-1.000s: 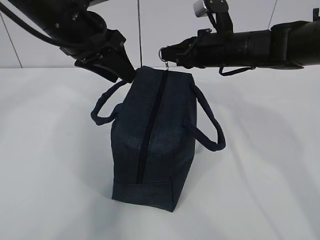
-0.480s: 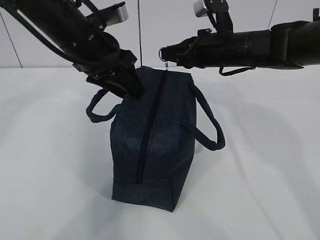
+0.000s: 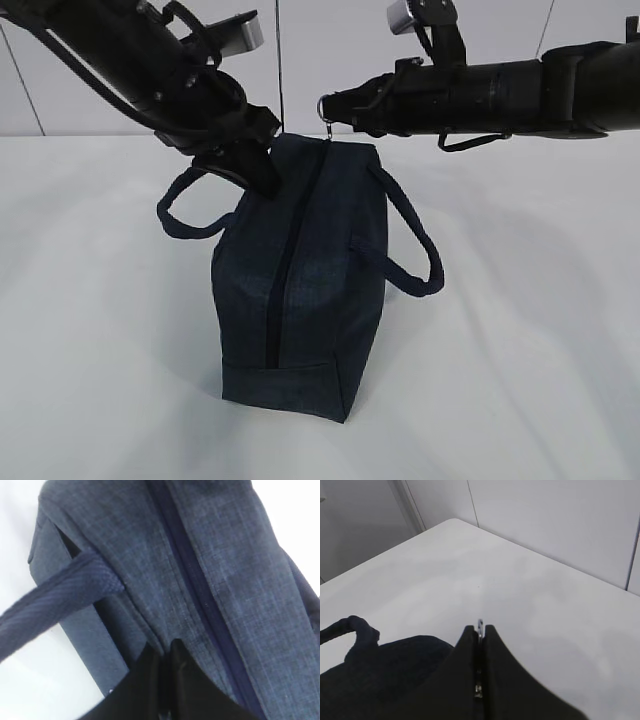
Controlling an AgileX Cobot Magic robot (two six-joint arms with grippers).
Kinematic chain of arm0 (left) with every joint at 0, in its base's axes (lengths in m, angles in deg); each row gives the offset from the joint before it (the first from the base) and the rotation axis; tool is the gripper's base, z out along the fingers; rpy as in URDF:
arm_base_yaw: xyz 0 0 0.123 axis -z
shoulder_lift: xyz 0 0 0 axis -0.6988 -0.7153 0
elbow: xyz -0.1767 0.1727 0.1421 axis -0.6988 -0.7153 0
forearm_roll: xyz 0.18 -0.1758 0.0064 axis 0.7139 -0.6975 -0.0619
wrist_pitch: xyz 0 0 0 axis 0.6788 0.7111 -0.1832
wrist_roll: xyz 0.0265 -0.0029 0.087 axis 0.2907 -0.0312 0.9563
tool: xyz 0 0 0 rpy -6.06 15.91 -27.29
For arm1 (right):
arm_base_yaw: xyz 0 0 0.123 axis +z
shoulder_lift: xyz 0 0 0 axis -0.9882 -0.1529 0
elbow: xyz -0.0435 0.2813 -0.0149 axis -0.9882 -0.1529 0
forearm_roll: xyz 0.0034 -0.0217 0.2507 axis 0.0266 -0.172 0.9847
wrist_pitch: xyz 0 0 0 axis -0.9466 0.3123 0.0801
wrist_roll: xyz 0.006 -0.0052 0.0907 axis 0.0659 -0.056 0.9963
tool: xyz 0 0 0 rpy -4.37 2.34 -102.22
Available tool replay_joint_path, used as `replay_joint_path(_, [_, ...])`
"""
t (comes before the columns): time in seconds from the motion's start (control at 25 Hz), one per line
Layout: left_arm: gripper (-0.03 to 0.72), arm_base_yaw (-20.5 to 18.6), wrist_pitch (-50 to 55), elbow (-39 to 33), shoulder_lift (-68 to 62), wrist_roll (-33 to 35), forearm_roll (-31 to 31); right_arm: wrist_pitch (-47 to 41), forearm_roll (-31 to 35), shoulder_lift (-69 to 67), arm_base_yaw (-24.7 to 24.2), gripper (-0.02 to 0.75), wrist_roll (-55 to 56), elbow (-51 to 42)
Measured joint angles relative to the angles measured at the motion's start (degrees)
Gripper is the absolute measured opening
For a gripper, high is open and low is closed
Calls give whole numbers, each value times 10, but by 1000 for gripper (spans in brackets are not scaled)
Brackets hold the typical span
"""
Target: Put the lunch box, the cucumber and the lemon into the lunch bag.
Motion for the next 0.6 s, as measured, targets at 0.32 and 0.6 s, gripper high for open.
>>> replay_joint_path(0.32, [-5, 0, 93, 74, -7, 1, 22, 12, 0, 0, 0, 7, 0, 0])
replay_joint_path(0.6, [-5, 0, 132, 124, -7, -26, 76, 7, 0, 0, -12, 7, 6, 3])
